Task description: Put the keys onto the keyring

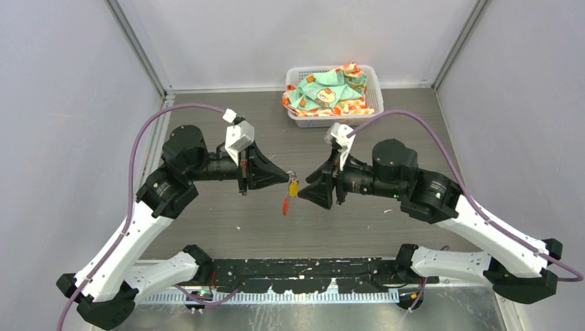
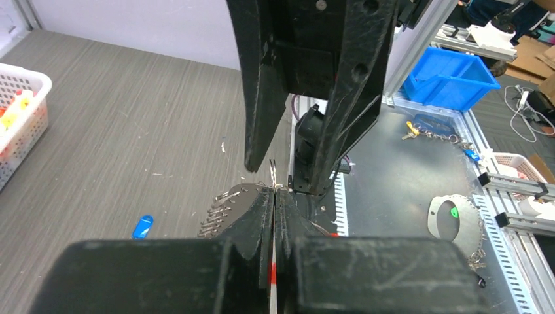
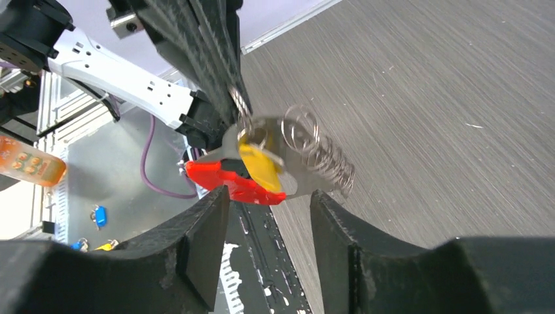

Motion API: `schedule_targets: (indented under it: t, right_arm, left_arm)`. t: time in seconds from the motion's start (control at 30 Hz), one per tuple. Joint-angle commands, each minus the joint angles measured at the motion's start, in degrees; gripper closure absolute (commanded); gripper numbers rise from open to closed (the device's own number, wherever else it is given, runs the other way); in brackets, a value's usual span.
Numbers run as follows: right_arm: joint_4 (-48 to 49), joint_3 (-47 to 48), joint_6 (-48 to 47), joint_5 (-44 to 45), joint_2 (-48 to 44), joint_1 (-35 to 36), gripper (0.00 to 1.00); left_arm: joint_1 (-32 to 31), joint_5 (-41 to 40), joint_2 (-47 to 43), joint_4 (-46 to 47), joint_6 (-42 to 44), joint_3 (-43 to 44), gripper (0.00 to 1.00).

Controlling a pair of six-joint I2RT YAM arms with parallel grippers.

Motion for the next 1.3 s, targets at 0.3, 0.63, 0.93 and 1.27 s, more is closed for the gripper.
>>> schedule_targets:
  t: [0.3, 0.63, 0.93, 1.27]
  right_arm:
    - [11.1, -20.8, 7.0, 7.7, -7.5, -0.1, 0.00]
    - [19.9, -28.0, 15.8, 23.3, -6.4, -0.2, 0.00]
    - [36.2, -38.7, 17.2, 14.8, -11.1, -1.3, 0.09]
    - [56.9, -45.5, -3.4, 10.7, -10.0, -1.2, 0.37]
  left_arm:
    - [0.7, 1.3, 1.8, -2.5, 8.2, 8.3, 1.00]
    - [0.7, 1.5, 2.7, -4.4, 8.9, 11.7, 1.00]
    - [0.7, 0.9, 3.2, -4.9, 9.6, 12.6, 1.00]
    - [0.6, -3.5, 3.9, 0.1, 5.9, 12.8, 1.00]
